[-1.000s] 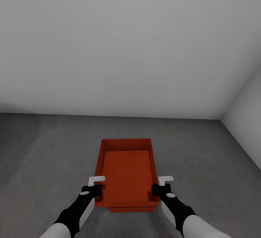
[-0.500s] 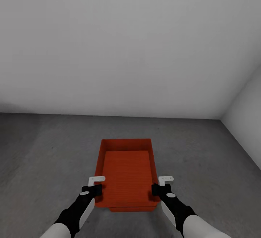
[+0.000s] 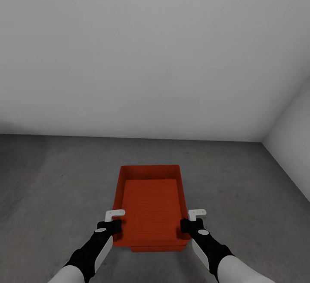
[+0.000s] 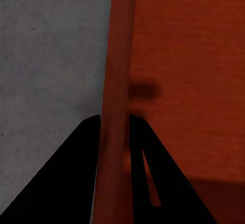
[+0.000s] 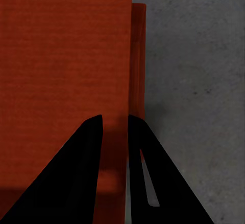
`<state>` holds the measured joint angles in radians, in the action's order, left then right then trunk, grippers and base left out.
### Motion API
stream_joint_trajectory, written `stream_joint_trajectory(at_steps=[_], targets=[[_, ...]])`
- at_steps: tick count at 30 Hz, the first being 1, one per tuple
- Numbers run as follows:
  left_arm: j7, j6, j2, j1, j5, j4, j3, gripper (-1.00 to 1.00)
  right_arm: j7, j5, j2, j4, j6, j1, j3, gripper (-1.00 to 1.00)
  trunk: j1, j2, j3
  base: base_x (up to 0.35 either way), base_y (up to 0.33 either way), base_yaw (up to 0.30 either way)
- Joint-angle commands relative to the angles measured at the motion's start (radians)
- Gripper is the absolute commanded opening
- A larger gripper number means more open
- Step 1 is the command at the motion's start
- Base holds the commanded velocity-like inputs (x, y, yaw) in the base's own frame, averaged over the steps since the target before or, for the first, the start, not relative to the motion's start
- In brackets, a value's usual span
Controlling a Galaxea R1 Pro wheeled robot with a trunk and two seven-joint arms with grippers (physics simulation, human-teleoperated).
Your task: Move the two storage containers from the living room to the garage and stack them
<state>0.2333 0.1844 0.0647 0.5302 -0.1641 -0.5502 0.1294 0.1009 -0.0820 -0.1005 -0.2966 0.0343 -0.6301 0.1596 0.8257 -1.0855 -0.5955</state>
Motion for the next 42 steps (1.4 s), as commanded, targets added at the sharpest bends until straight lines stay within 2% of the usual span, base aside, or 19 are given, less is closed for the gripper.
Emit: stream_joint_trajectory(at_steps=[1, 14, 42], targets=[[0.015, -0.003, -0.002, 0.001, 0.004, -0.019, -0.013, -1.0, 0.075, -0.012, 0.017, 0.004, 0.004, 0.0, -0.017, -1.0, 0.0, -0.001, -0.001, 0.0, 0.0, 0.0], [0.012, -0.003, -0.006, 0.001, 0.005, -0.017, -0.01, -1.0, 0.075, -0.012, 0.016, 0.004, 0.004, 0.0, -0.017, -1.0, 0.0, -0.001, -0.001, 0.0, -0.112, 0.0], [0.015, -0.003, 0.0, 0.001, 0.005, -0.017, -0.01, -1.0, 0.075, -0.012, 0.016, 0.004, 0.01, 0.0, -0.017, -1.0, 0.0, -0.001, -0.001, 0.0, -0.003, 0.0]])
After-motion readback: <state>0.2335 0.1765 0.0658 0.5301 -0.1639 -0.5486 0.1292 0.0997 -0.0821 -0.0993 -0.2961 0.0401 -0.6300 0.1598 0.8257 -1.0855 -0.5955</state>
